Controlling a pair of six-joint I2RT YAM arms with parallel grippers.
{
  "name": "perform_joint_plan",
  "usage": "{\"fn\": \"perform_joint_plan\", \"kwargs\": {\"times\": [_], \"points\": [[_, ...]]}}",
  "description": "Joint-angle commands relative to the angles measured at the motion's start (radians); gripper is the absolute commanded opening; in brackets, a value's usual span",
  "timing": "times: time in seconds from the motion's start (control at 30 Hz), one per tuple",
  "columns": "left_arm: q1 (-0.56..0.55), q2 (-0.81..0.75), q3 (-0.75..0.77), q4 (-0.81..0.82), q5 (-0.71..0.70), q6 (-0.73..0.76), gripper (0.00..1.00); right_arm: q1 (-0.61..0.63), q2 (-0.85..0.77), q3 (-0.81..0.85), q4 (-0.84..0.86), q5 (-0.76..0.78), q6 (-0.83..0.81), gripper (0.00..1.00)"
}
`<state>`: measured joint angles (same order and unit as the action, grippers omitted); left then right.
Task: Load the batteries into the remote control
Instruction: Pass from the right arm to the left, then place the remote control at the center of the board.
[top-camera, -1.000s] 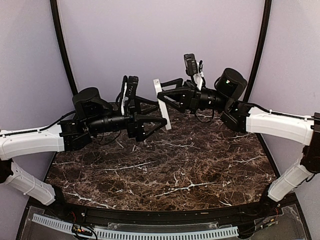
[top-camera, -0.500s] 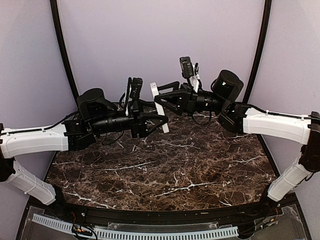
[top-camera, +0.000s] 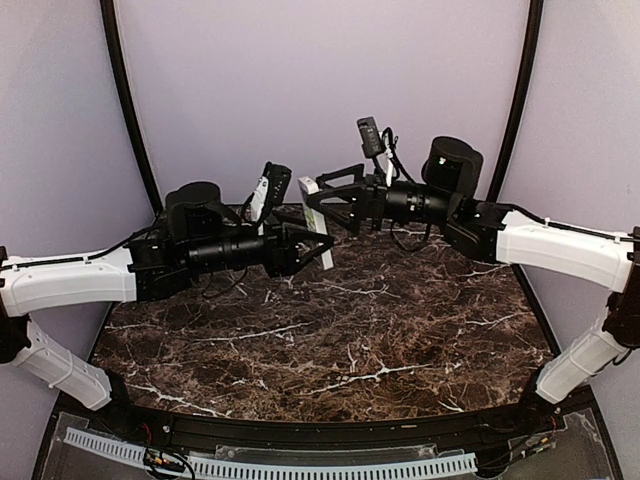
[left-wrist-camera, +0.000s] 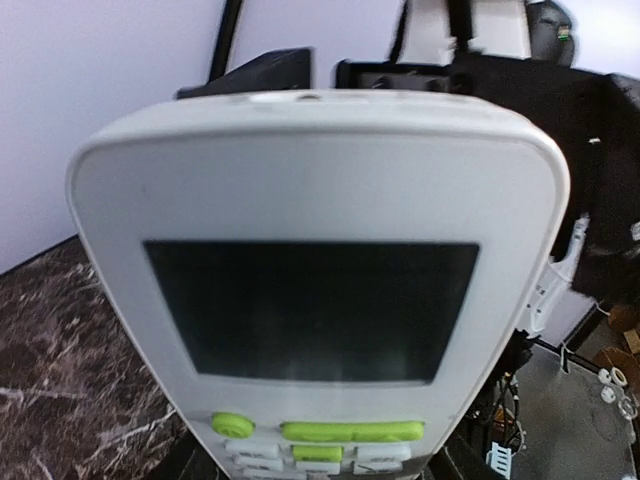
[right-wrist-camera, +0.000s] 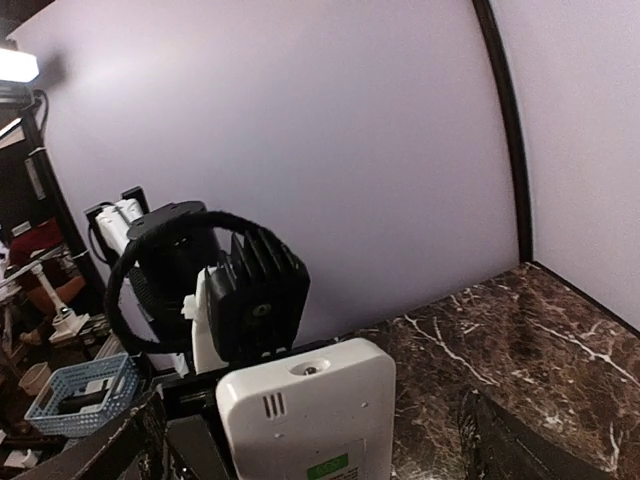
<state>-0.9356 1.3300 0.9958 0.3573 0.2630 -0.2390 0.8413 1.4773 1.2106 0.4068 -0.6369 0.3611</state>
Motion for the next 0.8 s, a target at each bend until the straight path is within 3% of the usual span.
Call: {"fn": "perform_joint_plan", "kwargs": {"times": [0.0,0.1,0.2,0.47,0.6,0.77], "points": [[0.020,0.097,0.114,-0.420,-0.342,-0.243,0.04,-0.033,-0.086,0.057,-0.311,0.390,-0.068,0.98],[0.064,0.280,0.239,-0.673,-0.333,-0.379,0.01,-0.048,-0.108,0.061,-0.479,0.667,-0.058,0.99],[0.093,0.406,0.315,-0.754,-0.235,-0.461,0.00,-0.055,-0.116,0.059,-0.589,0.791,-0.042,0.99],[0.095,0.636,0.456,-0.864,-0.268,-0.532,0.08,-0.055,-0.094,0.049,-0.719,0.810,-0.026,0.99],[0.095,0.751,0.623,-1.109,-0.363,-0.602,0.09,-0.055,-0.078,0.057,-0.727,0.783,-0.034,0.99],[0.099,0.817,0.650,-1.176,-0.279,-0.661,0.19,-0.055,-0.066,0.065,-0.716,0.769,-0.036,0.99]]}}
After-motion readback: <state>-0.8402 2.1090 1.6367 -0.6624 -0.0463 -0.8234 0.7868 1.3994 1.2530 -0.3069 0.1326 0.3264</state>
